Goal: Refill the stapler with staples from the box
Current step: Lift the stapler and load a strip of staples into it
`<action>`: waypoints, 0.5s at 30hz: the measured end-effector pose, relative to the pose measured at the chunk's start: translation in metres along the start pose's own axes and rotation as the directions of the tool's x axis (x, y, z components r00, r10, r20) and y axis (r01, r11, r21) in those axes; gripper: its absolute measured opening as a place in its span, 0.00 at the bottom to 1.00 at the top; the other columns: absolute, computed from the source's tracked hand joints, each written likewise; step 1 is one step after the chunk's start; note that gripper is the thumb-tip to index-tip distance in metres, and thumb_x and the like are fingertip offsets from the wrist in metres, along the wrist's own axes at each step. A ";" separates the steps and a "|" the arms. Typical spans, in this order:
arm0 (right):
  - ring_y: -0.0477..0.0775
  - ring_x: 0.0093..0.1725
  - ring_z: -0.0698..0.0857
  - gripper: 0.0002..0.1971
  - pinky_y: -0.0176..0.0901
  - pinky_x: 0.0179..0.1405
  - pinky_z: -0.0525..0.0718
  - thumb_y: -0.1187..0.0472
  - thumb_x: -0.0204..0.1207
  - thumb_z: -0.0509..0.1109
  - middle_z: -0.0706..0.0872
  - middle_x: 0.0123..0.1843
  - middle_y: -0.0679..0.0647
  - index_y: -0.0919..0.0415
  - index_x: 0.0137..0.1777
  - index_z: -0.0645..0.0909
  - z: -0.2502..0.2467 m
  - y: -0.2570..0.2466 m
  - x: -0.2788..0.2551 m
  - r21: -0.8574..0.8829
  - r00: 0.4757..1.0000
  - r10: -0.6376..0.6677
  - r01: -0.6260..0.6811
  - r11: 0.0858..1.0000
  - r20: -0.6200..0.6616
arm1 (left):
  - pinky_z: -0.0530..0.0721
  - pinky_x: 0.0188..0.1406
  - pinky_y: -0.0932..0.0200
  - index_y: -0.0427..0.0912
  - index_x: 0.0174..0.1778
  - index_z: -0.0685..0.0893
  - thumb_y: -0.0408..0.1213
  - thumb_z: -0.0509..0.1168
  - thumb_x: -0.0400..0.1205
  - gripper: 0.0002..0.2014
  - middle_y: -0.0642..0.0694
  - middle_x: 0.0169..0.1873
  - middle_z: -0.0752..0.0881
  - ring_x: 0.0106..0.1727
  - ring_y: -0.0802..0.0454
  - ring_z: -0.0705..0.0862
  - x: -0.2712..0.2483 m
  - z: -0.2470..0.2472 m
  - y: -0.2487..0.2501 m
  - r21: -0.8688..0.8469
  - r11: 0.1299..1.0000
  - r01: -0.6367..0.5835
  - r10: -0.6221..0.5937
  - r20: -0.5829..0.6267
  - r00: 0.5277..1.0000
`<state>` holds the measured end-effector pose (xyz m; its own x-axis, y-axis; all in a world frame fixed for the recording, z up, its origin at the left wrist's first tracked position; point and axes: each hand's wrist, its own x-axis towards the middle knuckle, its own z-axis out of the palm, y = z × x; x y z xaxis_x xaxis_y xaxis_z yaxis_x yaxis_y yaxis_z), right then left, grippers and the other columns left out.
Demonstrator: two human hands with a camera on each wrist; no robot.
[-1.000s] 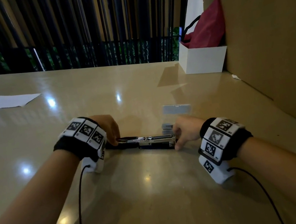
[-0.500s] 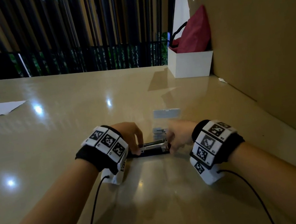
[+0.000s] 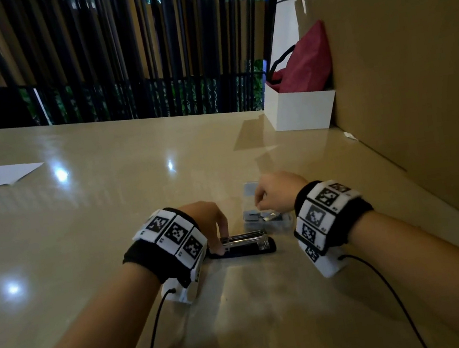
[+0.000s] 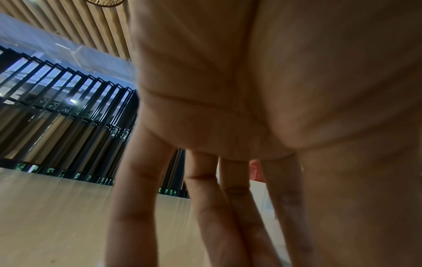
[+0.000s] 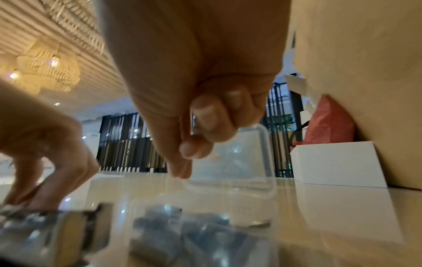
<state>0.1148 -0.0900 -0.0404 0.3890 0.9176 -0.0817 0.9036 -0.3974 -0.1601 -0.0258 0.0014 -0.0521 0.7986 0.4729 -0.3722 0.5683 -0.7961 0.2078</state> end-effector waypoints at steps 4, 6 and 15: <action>0.60 0.51 0.87 0.08 0.51 0.51 0.85 0.61 0.74 0.70 0.90 0.53 0.58 0.60 0.48 0.88 0.012 -0.015 0.010 -0.124 0.999 -0.038 0.039 0.991 0.013 | 0.78 0.51 0.57 0.41 0.55 0.88 0.36 0.76 0.71 0.16 0.47 0.42 0.84 0.46 0.50 0.80 0.001 -0.001 0.000 0.000 1.000 -0.015 0.015 0.003 1.000; 0.61 0.49 0.87 0.07 0.50 0.47 0.85 0.62 0.72 0.72 0.91 0.50 0.59 0.61 0.47 0.89 0.014 -0.019 0.013 -0.154 0.999 -0.031 0.035 0.988 0.030 | 0.77 0.50 0.57 0.41 0.55 0.88 0.36 0.76 0.70 0.16 0.48 0.40 0.83 0.46 0.50 0.80 0.001 0.000 -0.001 0.005 1.000 -0.015 0.015 -0.002 1.000; 0.61 0.46 0.88 0.08 0.52 0.47 0.86 0.60 0.71 0.73 0.91 0.45 0.61 0.65 0.42 0.89 0.016 -0.019 0.015 -0.136 0.998 -0.022 0.030 0.990 0.055 | 0.78 0.52 0.55 0.42 0.55 0.88 0.37 0.76 0.70 0.16 0.48 0.42 0.83 0.47 0.50 0.80 0.001 0.002 -0.003 0.005 1.000 -0.015 0.015 -0.010 1.000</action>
<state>0.1012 -0.0687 -0.0542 0.3583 0.9242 -0.1319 0.9307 -0.3647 -0.0275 -0.0268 0.0037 -0.0547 0.8090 0.4645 -0.3603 0.5553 -0.8050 0.2088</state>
